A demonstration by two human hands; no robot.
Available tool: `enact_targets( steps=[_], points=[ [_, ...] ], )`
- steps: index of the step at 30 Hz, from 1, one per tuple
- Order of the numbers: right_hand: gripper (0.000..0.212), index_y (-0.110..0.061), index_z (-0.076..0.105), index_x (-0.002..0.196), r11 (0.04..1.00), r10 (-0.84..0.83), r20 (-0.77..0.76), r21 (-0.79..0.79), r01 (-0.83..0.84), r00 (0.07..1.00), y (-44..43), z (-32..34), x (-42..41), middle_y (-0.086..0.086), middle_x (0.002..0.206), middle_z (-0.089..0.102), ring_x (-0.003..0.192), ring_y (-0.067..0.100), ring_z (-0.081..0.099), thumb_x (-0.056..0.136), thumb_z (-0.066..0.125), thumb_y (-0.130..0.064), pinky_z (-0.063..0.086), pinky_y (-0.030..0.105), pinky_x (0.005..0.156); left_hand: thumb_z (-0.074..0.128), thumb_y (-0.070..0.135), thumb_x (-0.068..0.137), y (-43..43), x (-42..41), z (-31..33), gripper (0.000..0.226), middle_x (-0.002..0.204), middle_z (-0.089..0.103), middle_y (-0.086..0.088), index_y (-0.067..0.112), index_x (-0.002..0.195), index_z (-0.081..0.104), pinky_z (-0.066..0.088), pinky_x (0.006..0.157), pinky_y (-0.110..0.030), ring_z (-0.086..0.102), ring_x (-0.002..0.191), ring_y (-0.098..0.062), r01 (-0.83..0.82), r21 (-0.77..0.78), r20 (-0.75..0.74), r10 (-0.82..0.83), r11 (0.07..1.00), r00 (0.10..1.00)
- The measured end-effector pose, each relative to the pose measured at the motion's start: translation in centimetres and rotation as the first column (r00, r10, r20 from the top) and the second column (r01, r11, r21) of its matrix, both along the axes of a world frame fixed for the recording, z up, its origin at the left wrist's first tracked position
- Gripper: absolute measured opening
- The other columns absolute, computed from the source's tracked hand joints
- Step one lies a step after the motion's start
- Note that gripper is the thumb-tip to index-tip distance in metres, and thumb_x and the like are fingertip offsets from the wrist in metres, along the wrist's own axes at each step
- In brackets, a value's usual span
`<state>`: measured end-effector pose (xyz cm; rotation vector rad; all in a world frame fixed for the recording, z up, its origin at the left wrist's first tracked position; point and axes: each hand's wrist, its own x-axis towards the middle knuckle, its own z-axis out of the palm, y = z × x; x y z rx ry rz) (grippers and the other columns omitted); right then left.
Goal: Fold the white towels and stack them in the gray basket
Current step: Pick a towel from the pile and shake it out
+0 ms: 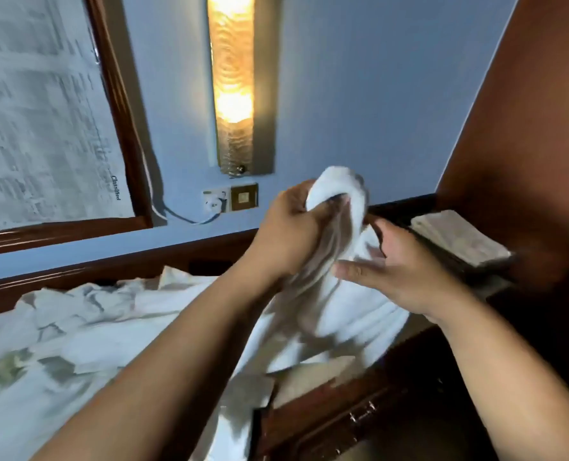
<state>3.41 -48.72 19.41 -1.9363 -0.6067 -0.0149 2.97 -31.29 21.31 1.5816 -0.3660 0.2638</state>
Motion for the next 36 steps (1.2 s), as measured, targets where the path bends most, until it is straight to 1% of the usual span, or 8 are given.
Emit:
enact_targets(
  steps=[4,8,12,19,22,29,33,36],
  points=[
    [0.029,-0.019,0.063,0.077,0.866,-0.469,0.141,0.265,0.423,0.872,-13.5,0.3,-1.4,0.009,0.072,0.060,0.069,0.019,0.055,0.082,0.075,-0.045,0.042,0.034,0.068,0.069,0.025,0.090,-13.0,-0.7,0.8,0.009,0.080,0.070,-0.004,0.016,0.089,0.071,0.049,0.072,-0.038,0.060,0.074,-0.014,0.172,-0.025,0.079,-0.169,0.985,0.982],
    [0.016,-0.025,0.063,0.079,0.568,-0.809,0.159,0.459,0.684,0.566,-25.3,3.2,-3.0,-0.004,0.077,0.060,0.073,0.014,0.055,0.082,0.067,-0.041,0.046,0.033,0.070,0.080,0.044,0.085,-19.6,0.4,-2.9,0.050,0.104,0.073,-0.019,0.002,0.108,0.067,0.055,0.090,-0.053,0.067,0.091,-0.025,0.538,0.286,-0.193,-0.502,0.793,0.843],
    [0.016,-0.018,0.062,0.088,0.430,-0.899,0.280,0.412,0.803,0.338,-32.8,4.5,-2.6,-0.009,0.073,0.056,0.071,0.009,0.051,0.090,0.063,-0.034,0.045,0.031,0.067,0.070,0.070,0.081,-23.6,2.9,-8.1,0.065,0.114,0.074,-0.012,0.014,0.114,0.072,0.051,0.098,-0.059,0.070,0.107,-0.033,0.611,0.461,-0.407,-0.459,0.643,0.790],
    [0.014,-0.012,0.068,0.087,0.635,-0.743,0.242,-0.043,0.772,0.624,-37.2,-2.9,1.6,0.004,0.083,0.068,0.071,0.008,0.057,0.087,0.075,-0.025,0.042,0.019,0.067,0.059,0.070,0.089,-30.3,7.4,-10.7,0.073,0.090,0.072,-0.022,-0.003,0.097,0.067,0.054,0.080,-0.052,0.068,0.083,-0.034,0.290,0.063,-0.297,-0.259,0.955,0.919],
    [0.013,-0.023,0.067,0.080,0.745,-0.650,0.113,-0.102,0.660,0.751,-38.1,-5.9,3.9,-0.005,0.084,0.070,0.081,0.007,0.064,0.083,0.077,-0.031,0.048,0.026,0.077,0.054,0.046,0.102,-32.8,10.3,-10.2,0.030,0.099,0.078,-0.004,0.022,0.105,0.072,0.057,0.090,-0.045,0.074,0.095,-0.024,0.224,-0.019,-0.227,-0.223,0.974,0.948],
    [0.015,-0.023,0.067,0.104,0.880,-0.474,-0.067,0.004,0.475,0.878,-39.2,-8.1,8.1,-0.002,0.102,0.072,0.095,0.008,0.068,0.090,0.073,-0.022,0.054,0.027,0.086,0.076,0.039,0.086,-35.6,13.0,-12.3,0.032,0.084,0.070,0.003,0.022,0.106,0.059,0.050,0.064,-0.027,0.065,0.075,-0.007,-0.008,0.373,0.007,0.006,0.928,1.000],
    [0.018,-0.024,0.066,0.110,0.979,-0.195,-0.063,0.039,0.198,0.979,-37.4,-7.3,10.4,-0.004,0.111,0.070,0.110,0.011,0.065,0.095,0.066,-0.015,0.050,0.029,0.096,0.083,0.034,0.080,-35.3,13.3,-13.9,0.080,0.098,0.073,0.003,0.035,0.146,0.037,0.057,0.081,-0.031,0.070,0.080,-0.010,0.339,0.359,-0.127,-0.315,0.869,0.941],
    [0.014,-0.026,0.065,0.104,0.996,-0.040,-0.019,0.076,0.042,0.999,-35.7,-6.9,12.2,-0.001,0.099,0.070,0.099,0.017,0.067,0.091,0.067,-0.021,0.051,0.035,0.092,0.075,0.034,0.090,-35.2,13.1,-13.6,0.020,0.063,0.057,0.008,0.043,0.104,0.065,0.044,0.052,-0.022,0.047,0.052,-0.007,0.374,0.401,-0.134,-0.351,0.836,0.927]
  ],
)
